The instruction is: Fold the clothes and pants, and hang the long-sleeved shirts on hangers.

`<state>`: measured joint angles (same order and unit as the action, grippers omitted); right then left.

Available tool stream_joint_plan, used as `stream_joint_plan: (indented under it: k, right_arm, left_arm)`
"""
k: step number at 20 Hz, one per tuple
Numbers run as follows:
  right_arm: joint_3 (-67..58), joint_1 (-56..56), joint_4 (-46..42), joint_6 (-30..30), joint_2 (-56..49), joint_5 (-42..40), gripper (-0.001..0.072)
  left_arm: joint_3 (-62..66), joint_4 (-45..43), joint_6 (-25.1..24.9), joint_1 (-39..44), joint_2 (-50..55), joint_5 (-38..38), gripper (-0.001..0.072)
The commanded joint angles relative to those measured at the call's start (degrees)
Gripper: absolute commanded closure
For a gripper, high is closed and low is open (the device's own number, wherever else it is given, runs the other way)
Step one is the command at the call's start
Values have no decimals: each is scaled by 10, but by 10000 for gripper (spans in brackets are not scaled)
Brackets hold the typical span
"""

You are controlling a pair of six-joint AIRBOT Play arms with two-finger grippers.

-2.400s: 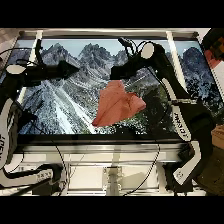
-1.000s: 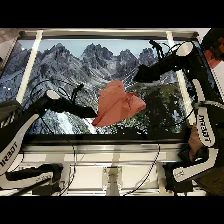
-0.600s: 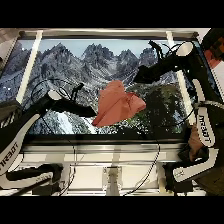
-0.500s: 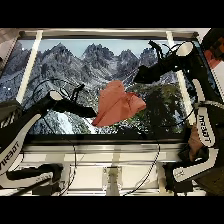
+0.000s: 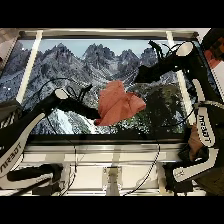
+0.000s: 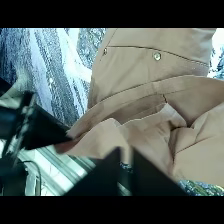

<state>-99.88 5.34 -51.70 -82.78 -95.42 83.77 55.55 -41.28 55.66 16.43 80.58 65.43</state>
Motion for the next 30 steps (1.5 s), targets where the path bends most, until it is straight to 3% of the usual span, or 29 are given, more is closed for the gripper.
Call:
stream_joint_plan:
  k: [1,5,11,12,13,14,15,19,20,21,22,24,27,30]
  right_arm:
    - [0,-1,-17,0,0,-37,695]
    - [-7,-22,-23,-28,-1,-101,696]
    - [-73,-57,-24,-44,-1,-103,693]
    - [-83,-57,-25,-44,-1,-103,658]
    - [-92,-57,-27,-51,-1,-102,533]
    - [-99,-57,-27,-51,-1,-102,357]
    - [-103,-57,-27,-51,-1,-103,298]
    - [-104,-57,-28,-50,-1,-96,304]
    - [-104,-57,-30,-50,-1,-89,347]
    - [-104,-57,-33,-50,-1,-78,606]
    - [-104,-57,-37,-49,-1,-71,699]
    - [-104,-57,-36,-45,-1,-61,698]
    - [-82,-42,-25,-30,6,-44,700]
    - [33,-13,-31,-15,58,-83,700]
  left_arm:
    - [35,14,-9,29,-52,15,692]
    - [43,5,-2,104,-81,24,692]
    - [43,-25,-2,244,-31,5,674]
    - [43,-24,-2,255,-24,-6,587]
    - [43,-24,-2,262,-19,-17,474]
    - [43,-24,-2,264,-17,-26,443]
    - [43,-23,-2,264,-17,-32,411]
    - [61,-20,-2,252,-17,-51,414]
    - [75,-20,-2,241,-17,-51,437]
    - [91,-21,7,225,-18,-50,513]
    - [110,-20,21,202,-19,-50,557]
    - [140,-20,29,147,-30,-50,690]
    - [149,-20,35,45,-66,-72,689]
    - [149,-20,35,-52,-107,-70,689]
